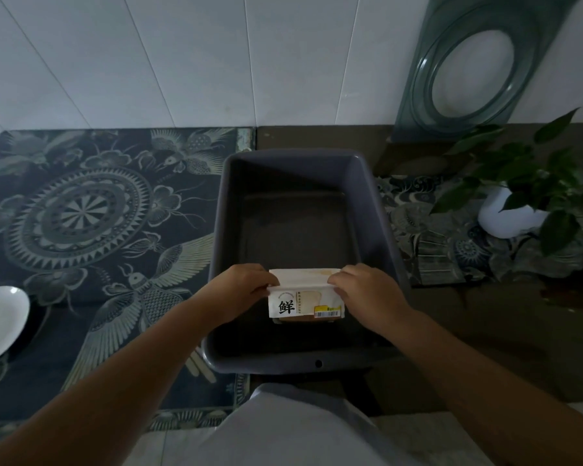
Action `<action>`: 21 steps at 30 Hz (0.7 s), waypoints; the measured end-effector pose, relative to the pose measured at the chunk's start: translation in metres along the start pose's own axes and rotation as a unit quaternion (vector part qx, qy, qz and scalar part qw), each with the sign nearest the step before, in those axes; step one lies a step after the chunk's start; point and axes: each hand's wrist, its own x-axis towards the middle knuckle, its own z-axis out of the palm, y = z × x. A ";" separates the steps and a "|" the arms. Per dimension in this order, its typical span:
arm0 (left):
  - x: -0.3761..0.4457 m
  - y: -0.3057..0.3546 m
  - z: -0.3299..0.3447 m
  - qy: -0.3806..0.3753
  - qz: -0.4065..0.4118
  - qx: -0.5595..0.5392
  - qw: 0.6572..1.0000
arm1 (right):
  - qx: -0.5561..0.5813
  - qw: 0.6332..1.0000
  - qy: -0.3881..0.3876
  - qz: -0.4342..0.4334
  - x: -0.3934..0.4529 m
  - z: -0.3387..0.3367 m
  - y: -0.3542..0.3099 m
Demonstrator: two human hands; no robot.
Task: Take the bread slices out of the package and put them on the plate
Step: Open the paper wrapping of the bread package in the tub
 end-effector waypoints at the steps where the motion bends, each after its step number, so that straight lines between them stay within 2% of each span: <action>1: -0.001 -0.001 0.000 0.002 -0.001 0.003 1.000 | 0.000 1.000 0.001 -0.002 0.000 0.000 0.000; 13: -0.014 -0.003 0.009 0.090 -0.017 0.009 0.996 | 0.008 1.000 0.001 0.005 0.002 0.004 0.003; 17: -0.013 -0.001 0.015 0.109 -0.065 0.012 0.992 | 0.013 1.000 0.004 0.004 0.005 0.005 0.004; 21: -0.010 0.001 0.022 0.132 -0.139 -0.039 0.981 | 0.023 1.000 -0.004 0.006 0.006 0.006 0.005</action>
